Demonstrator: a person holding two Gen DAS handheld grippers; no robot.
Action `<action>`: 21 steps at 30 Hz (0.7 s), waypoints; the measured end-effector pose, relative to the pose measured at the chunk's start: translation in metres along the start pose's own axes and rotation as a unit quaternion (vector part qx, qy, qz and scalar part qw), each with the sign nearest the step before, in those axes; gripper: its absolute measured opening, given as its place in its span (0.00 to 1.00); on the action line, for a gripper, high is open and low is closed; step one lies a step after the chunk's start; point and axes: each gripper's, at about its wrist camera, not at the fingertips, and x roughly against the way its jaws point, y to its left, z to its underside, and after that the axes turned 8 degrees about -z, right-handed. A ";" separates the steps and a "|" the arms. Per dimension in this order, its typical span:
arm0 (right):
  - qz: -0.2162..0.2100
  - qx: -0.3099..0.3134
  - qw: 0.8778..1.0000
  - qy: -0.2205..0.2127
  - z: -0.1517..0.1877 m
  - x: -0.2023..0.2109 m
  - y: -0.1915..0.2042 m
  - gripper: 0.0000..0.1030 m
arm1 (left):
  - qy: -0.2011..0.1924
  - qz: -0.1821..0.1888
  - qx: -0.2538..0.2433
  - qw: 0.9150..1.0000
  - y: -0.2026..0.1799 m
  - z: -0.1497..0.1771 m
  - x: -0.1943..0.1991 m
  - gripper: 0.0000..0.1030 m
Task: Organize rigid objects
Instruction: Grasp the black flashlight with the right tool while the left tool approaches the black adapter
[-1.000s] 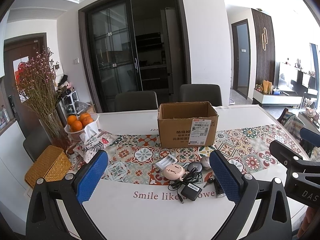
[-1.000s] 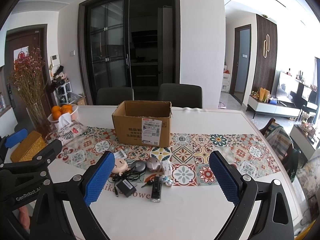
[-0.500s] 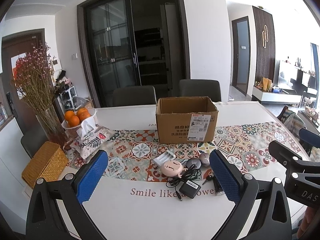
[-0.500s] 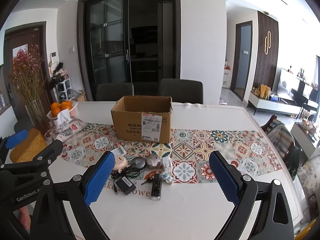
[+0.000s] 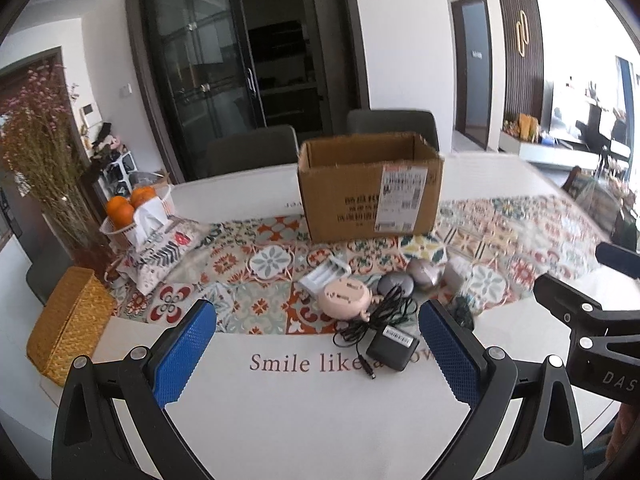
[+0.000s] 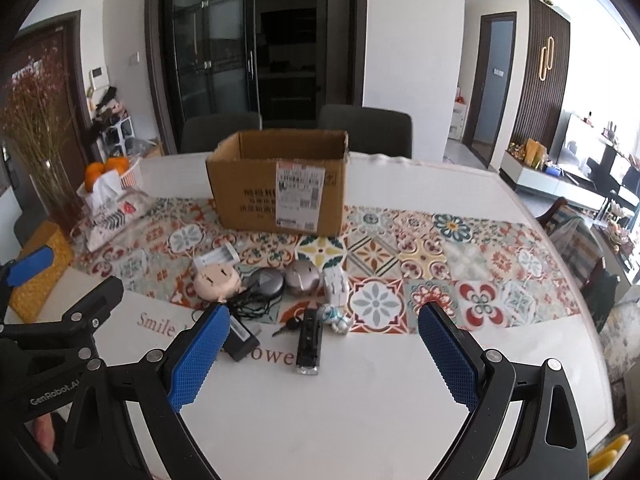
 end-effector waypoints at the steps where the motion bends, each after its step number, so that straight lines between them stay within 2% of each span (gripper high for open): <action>1: 0.003 0.002 1.000 0.005 0.003 -0.007 0.001 0.92 | 0.003 0.002 -0.004 1.000 -0.001 0.002 -0.004 1.00; 7: -0.003 -0.002 1.000 0.031 0.021 -0.043 0.000 0.84 | 0.024 0.020 -0.026 0.999 -0.009 0.017 -0.033 1.00; 12: -0.009 -0.022 0.998 0.059 0.037 -0.076 -0.006 0.73 | 0.046 0.033 -0.049 0.997 -0.019 0.030 -0.062 1.00; 21: -0.015 -0.047 0.994 0.097 0.066 -0.127 -0.012 0.57 | 0.052 0.035 -0.093 0.994 -0.032 0.049 -0.096 1.00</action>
